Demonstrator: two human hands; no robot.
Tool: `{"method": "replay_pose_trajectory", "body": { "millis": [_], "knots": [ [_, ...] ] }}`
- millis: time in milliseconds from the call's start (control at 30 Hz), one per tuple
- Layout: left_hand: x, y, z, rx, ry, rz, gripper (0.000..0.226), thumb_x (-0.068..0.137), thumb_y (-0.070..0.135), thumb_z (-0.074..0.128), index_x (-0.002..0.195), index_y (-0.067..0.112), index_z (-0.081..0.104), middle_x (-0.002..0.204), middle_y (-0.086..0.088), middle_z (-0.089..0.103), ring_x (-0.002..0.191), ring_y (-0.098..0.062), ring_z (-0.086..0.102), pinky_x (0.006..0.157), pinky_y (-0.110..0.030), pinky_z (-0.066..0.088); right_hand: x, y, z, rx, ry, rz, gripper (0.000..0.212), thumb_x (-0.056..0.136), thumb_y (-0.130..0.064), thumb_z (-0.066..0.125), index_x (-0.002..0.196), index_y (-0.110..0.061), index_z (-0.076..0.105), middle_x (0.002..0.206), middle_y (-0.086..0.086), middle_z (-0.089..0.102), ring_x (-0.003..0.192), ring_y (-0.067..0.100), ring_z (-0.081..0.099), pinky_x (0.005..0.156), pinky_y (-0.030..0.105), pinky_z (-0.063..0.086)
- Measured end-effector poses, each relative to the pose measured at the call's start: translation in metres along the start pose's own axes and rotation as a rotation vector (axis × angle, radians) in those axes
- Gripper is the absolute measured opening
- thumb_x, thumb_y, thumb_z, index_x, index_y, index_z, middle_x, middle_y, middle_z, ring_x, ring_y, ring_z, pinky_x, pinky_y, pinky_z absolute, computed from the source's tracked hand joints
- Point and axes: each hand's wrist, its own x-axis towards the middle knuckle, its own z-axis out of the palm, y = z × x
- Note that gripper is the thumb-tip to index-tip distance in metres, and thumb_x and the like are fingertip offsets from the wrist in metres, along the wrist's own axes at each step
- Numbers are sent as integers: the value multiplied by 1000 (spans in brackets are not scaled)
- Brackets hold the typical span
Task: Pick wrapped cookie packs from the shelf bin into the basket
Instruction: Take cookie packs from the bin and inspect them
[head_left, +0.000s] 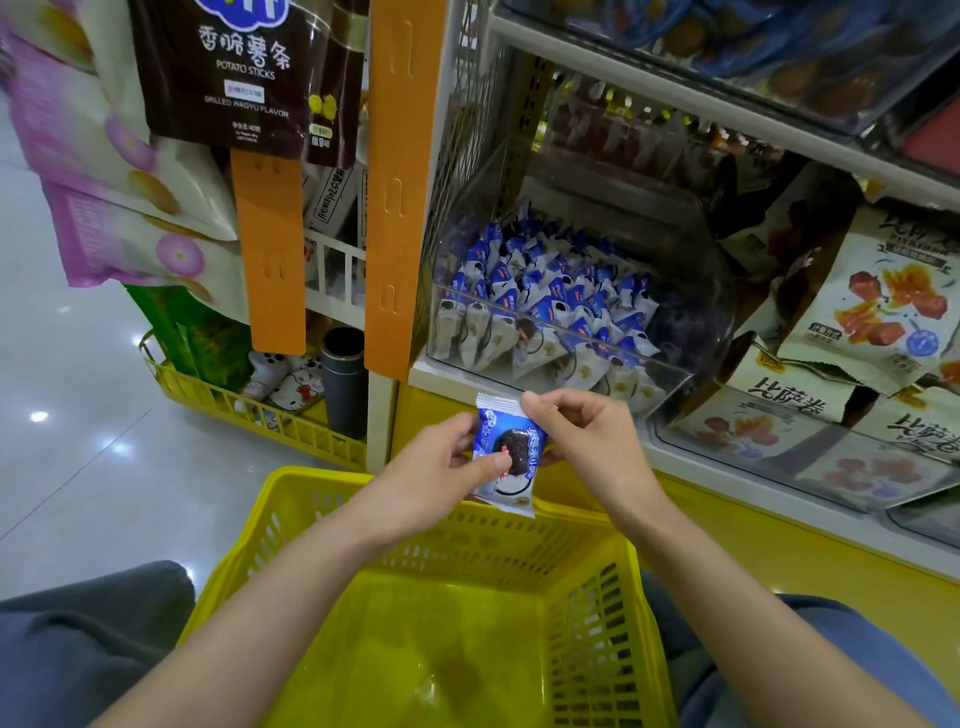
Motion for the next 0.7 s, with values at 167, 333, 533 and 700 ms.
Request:
{"method": "replay_pose_trajectory", "body": {
  "millis": [167, 333, 533, 700],
  "knots": [
    [4, 4, -4, -25, 139, 14, 29, 92, 7, 51, 121, 6, 51, 108, -7, 63, 83, -6, 59, 65, -8, 46, 5, -11, -11, -16, -10, -171, 15, 92, -13, 51, 97, -18, 64, 93, -5, 70, 85, 3, 67, 70, 16, 54],
    [8, 10, -10, -108, 256, 33, 25, 93, 11, 51, 119, 11, 50, 111, -5, 62, 83, -4, 58, 58, -3, 44, 46, -40, -51, -414, 204, -345, 19, 92, -24, 53, 108, -23, 62, 97, -15, 63, 87, -7, 59, 75, 4, 44],
    [12, 13, -12, -138, 282, 31, 20, 92, 13, 53, 111, 20, 47, 99, 7, 60, 82, 2, 57, 56, -4, 45, 109, -44, -64, -853, 43, -48, 19, 90, -28, 58, 100, -15, 66, 93, -4, 61, 72, 0, 50, 66, 14, 38],
    [13, 15, -14, -162, 306, 32, 19, 92, 13, 54, 106, 23, 44, 94, 11, 58, 80, 4, 57, 55, -3, 45, 126, -42, -64, -963, -83, 40, 27, 85, -30, 64, 91, -4, 69, 93, 11, 68, 68, 9, 55, 69, 26, 49]
  ]
}}
